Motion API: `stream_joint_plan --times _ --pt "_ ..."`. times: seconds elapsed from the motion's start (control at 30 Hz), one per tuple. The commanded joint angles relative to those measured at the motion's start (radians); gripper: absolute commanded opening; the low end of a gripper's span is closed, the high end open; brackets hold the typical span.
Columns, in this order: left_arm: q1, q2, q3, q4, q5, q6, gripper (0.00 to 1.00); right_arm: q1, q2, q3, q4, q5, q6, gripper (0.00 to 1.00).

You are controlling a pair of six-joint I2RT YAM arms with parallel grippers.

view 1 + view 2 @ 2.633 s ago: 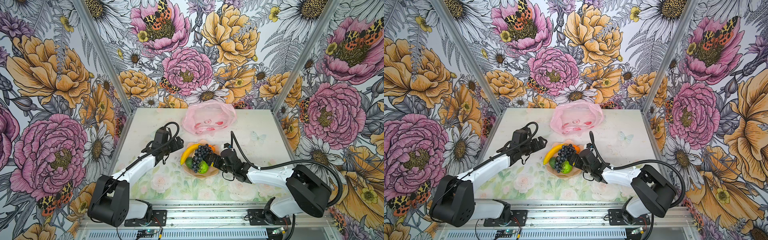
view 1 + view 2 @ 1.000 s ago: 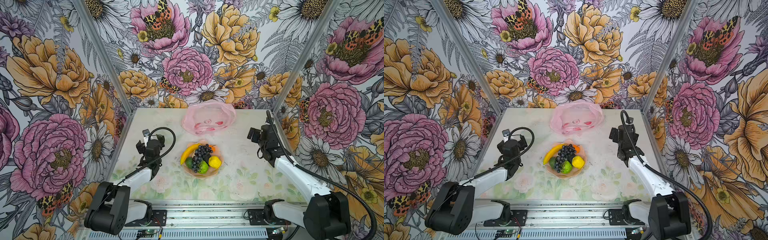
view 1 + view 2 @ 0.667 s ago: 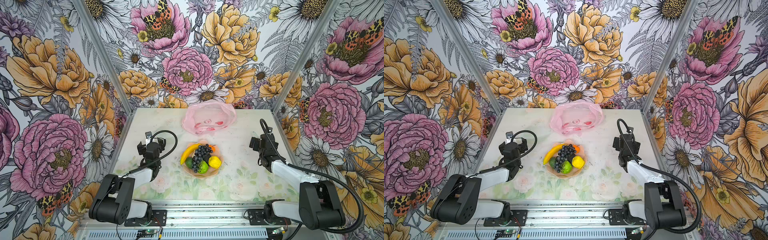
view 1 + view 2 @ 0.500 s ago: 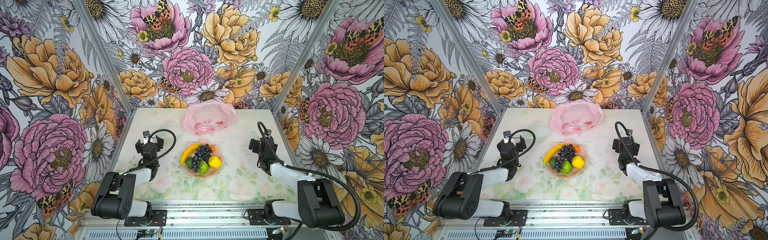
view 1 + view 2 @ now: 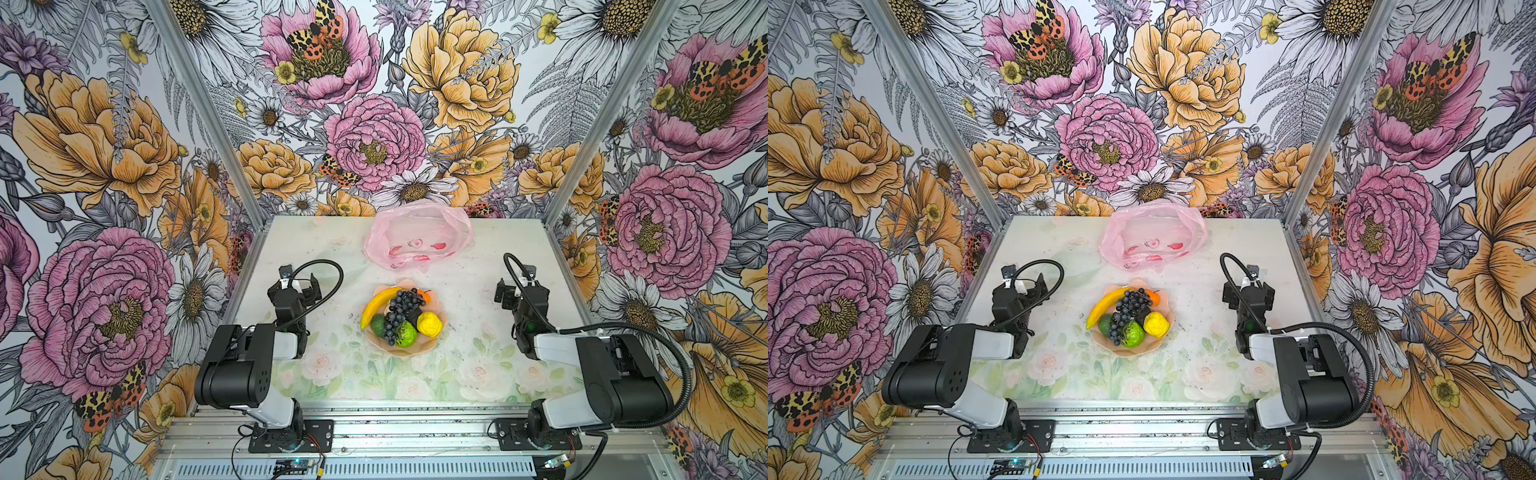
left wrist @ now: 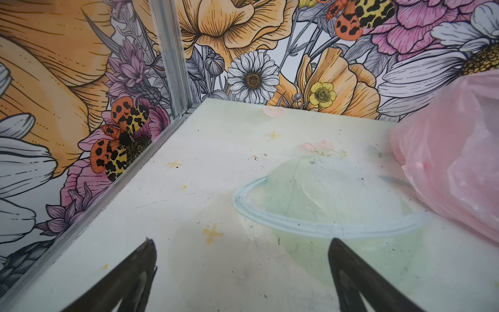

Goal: Take fruits out of the plastic bag
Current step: Reset both arms

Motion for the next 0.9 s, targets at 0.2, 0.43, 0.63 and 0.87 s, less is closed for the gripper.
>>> stream_joint_plan --times 0.2,0.43,0.63,0.87 --pt "-0.008 -0.002 0.007 0.02 0.024 -0.015 0.99 -0.034 0.056 0.02 0.1 -0.005 0.033 1.0" --pt "-0.011 -0.002 0.007 0.021 0.013 -0.012 0.99 -0.033 0.053 0.017 0.107 0.001 0.03 0.99" --pt "-0.011 -0.002 0.007 0.021 0.015 -0.013 0.99 -0.015 0.054 0.012 0.115 0.046 0.026 0.99" --pt "-0.012 -0.002 0.007 0.021 0.014 -0.013 0.99 -0.014 0.053 0.013 0.115 0.046 0.026 1.0"
